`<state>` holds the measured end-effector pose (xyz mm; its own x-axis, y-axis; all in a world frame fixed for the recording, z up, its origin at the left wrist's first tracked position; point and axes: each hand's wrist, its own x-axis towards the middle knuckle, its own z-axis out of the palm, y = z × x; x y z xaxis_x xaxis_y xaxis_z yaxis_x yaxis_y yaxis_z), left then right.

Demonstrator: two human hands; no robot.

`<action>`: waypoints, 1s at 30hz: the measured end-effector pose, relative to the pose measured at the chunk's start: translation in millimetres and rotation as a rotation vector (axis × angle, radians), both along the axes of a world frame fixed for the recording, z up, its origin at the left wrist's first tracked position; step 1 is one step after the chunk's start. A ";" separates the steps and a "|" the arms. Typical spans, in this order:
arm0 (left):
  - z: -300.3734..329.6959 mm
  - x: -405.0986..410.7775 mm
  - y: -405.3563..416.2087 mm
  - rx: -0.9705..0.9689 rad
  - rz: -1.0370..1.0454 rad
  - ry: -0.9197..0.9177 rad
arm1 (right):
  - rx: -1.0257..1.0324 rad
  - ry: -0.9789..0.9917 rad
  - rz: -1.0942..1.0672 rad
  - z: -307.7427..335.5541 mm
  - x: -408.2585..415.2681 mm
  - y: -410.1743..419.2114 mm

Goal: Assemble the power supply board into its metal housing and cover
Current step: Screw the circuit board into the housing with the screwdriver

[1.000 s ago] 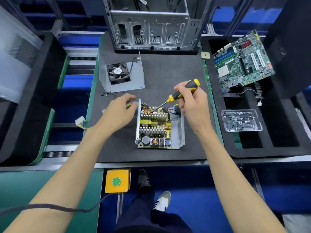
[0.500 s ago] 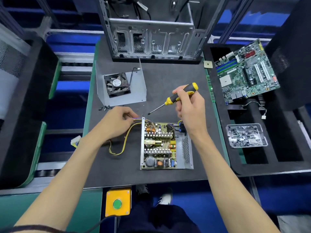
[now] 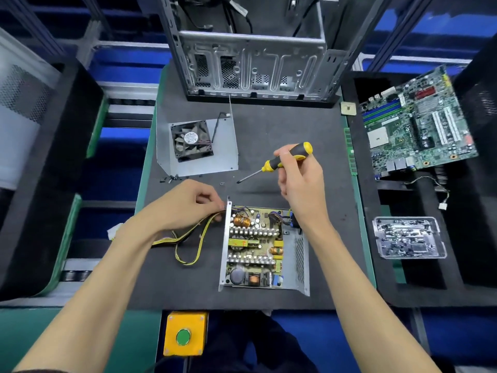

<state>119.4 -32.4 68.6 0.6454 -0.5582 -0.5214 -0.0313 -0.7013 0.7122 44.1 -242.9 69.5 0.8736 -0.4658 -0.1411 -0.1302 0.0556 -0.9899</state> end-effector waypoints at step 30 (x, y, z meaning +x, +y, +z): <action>-39.4 34.2 -33.9 -0.469 0.664 0.175 | 0.127 -0.033 0.051 2.6 54.7 -18.7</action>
<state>153.5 -66.3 29.2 0.8483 -0.2739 -0.4533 0.4232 -0.1641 0.8911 98.8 -261.6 72.1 0.9010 -0.4005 -0.1667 -0.1033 0.1751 -0.9791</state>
